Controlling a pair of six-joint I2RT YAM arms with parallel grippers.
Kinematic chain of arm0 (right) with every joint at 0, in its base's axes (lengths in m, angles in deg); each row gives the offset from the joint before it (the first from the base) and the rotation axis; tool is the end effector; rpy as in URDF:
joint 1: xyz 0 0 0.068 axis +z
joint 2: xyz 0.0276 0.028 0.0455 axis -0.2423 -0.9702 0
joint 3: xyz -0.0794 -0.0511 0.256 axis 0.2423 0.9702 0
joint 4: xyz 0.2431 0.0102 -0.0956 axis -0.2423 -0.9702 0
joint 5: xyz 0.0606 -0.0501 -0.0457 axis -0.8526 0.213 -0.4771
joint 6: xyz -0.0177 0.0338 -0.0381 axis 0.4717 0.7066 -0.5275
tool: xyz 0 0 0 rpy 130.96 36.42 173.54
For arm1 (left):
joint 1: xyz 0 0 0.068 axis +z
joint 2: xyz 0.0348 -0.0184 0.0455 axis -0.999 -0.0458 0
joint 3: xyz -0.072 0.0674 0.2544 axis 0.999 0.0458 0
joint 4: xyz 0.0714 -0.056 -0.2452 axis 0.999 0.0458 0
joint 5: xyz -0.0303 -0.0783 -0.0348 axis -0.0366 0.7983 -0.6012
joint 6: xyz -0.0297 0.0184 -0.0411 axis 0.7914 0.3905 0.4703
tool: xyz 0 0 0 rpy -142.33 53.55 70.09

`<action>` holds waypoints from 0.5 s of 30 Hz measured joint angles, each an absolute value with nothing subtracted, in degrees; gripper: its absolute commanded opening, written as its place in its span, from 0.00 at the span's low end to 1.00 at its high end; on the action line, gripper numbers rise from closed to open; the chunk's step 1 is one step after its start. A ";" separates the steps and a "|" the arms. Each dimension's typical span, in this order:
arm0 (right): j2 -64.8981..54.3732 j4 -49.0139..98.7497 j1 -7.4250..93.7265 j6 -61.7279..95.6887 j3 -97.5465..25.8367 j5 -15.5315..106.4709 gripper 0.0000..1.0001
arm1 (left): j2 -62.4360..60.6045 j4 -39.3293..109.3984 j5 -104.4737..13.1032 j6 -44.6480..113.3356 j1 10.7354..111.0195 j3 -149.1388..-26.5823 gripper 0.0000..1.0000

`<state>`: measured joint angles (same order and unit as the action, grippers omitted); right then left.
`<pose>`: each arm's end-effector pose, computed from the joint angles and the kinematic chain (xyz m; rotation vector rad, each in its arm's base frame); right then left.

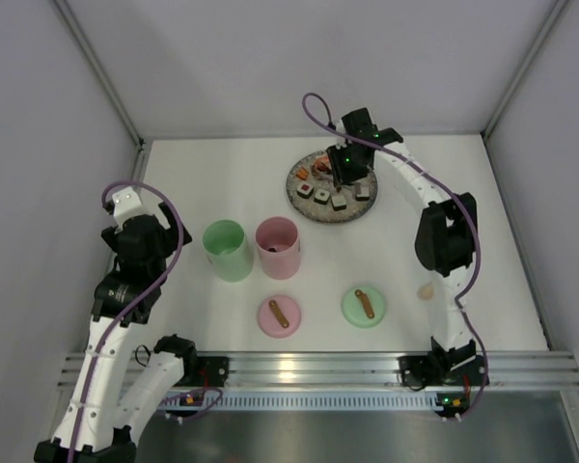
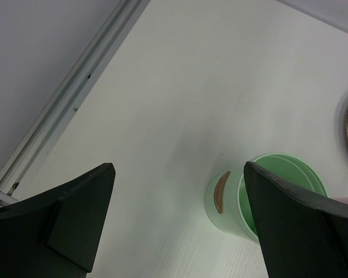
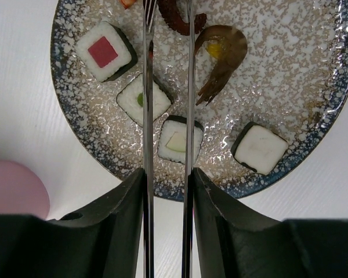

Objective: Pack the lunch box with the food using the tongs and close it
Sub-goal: Pick up the fake food from the plate.

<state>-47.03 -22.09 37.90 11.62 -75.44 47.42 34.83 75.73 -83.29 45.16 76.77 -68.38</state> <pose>0.4344 0.1961 0.2724 -0.5355 2.4973 0.2995 0.1375 -0.0080 0.3503 -0.5157 1.8899 0.1393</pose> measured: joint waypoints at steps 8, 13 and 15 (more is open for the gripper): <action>-48.12 -22.48 38.01 11.40 -75.96 48.07 0.28 | 34.83 75.73 -82.68 45.16 76.77 -68.38 0.99; -48.60 -22.65 38.03 11.27 -76.77 48.05 0.24 | 34.83 75.75 -82.66 45.13 76.77 -68.38 0.99; -48.54 -22.72 38.03 11.25 -76.93 48.07 0.23 | 34.83 75.73 -82.66 45.13 76.77 -68.38 0.99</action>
<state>-48.54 -22.72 38.03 11.25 -76.93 48.07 34.83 75.73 -82.66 45.13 76.77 -68.38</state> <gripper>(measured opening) 0.304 0.990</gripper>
